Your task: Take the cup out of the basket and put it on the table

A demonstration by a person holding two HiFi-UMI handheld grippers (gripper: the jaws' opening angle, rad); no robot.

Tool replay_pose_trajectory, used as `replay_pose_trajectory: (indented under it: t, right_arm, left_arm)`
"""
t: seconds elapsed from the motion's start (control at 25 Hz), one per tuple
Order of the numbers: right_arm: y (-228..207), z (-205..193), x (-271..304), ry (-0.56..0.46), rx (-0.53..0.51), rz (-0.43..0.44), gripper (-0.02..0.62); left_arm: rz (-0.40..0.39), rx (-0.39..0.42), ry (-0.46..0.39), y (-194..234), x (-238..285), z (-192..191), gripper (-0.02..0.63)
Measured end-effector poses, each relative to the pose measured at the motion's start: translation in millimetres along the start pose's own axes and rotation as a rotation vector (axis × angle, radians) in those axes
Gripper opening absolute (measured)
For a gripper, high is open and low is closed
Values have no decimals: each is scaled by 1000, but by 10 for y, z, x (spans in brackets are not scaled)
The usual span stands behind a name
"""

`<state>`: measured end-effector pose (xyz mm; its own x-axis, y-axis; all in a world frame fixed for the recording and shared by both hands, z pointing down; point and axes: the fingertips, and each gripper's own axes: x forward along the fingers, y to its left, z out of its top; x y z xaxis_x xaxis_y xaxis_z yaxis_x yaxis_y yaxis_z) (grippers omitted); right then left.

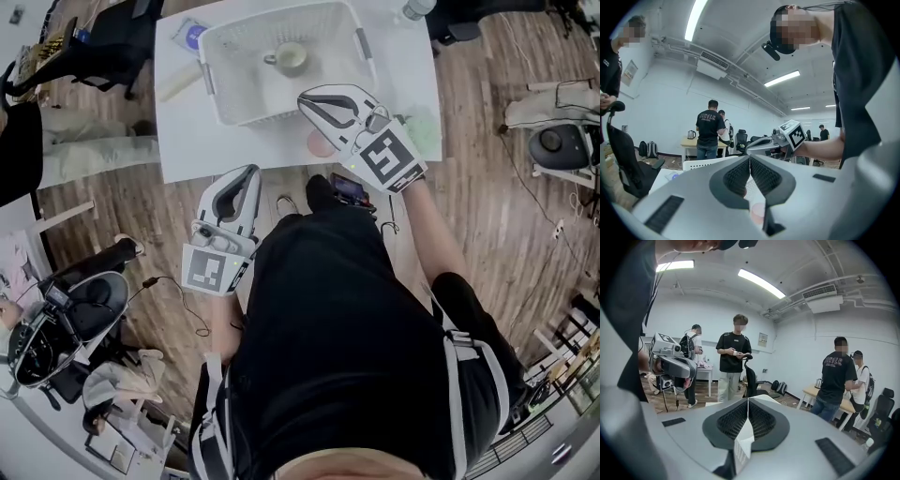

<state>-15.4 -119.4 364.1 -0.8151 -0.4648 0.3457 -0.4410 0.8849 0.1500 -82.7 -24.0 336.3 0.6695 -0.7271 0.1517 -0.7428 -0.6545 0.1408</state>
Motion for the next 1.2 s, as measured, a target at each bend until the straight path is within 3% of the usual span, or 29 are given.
replay_pose_trajectory:
  t: [0.52,1.0,1.2]
  right_arm:
    - [-613,-358,706,131,-70,93,21]
    - [-957,-742,1173,175,11,141,67]
    - [-962,-1035,1446,227,56,199,77]
  left_arm:
    - [110,-30,14,396,260,-54,21]
    - [129,-34,41,602,530,-42,21]
    - [149,-37,51,655,565,-48,21]
